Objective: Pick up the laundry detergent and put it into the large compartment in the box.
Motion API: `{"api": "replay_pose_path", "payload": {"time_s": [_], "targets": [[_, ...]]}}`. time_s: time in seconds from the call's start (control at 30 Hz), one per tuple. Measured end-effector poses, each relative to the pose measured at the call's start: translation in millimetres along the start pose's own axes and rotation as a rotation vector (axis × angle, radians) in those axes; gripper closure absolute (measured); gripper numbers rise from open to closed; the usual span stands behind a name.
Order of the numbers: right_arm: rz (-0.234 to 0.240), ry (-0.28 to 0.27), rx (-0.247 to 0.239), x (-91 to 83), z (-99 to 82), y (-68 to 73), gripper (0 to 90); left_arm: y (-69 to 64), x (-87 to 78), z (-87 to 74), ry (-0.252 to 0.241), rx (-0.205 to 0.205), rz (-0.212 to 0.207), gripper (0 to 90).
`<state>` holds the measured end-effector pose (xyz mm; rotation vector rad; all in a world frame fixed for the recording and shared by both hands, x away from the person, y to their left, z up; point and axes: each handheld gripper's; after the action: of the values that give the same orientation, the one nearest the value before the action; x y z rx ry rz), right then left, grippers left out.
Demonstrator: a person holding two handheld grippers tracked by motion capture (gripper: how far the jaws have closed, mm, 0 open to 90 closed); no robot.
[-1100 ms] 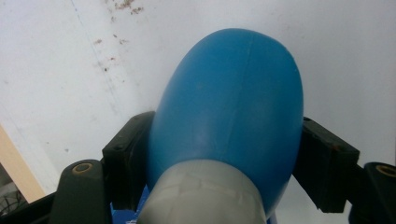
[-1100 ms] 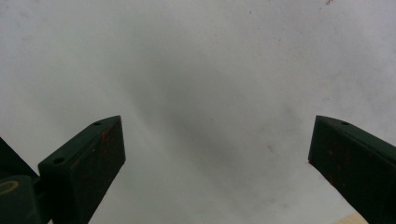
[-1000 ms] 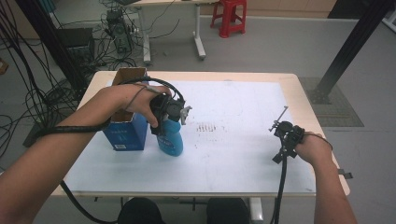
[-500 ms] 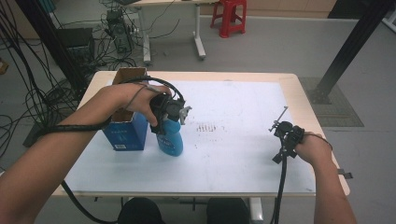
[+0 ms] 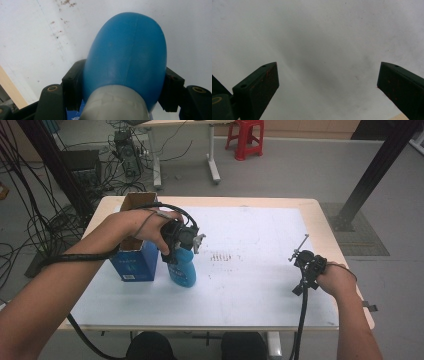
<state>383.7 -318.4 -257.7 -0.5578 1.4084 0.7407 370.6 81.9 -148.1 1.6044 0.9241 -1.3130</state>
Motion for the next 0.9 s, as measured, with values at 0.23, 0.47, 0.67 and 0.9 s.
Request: {"api": "replay_pose_path", "payload": {"time_s": [0.23,0.47,0.67,0.9], "targets": [[-0.005,-0.001,-0.005,-0.3,-0.5,0.5,3.5,0.0,-0.6,2.0,0.012,0.005,-0.002,35.5],[-0.007,0.001,0.001,-1.3,-2.3,0.4,3.5,0.0,-0.5,1.7,0.012,0.004,-0.001,35.5],[-0.009,0.003,0.003,-1.4,-3.8,0.1,3.4,0.0,-0.5,2.4,0.015,0.007,0.0,35.6],[-0.009,0.005,0.0,-0.5,-2.7,0.6,3.5,-1.0,-0.4,1.8,0.016,0.007,0.005,35.8]]}}
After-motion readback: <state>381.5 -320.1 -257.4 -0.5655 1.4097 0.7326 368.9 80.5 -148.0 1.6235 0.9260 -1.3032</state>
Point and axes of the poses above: each handheld gripper's, and its own axes: x roughly forward along the jaws, z roughly out of its top, y roughly to its left, and after that the axes turned 4 degrees about x, right-handed
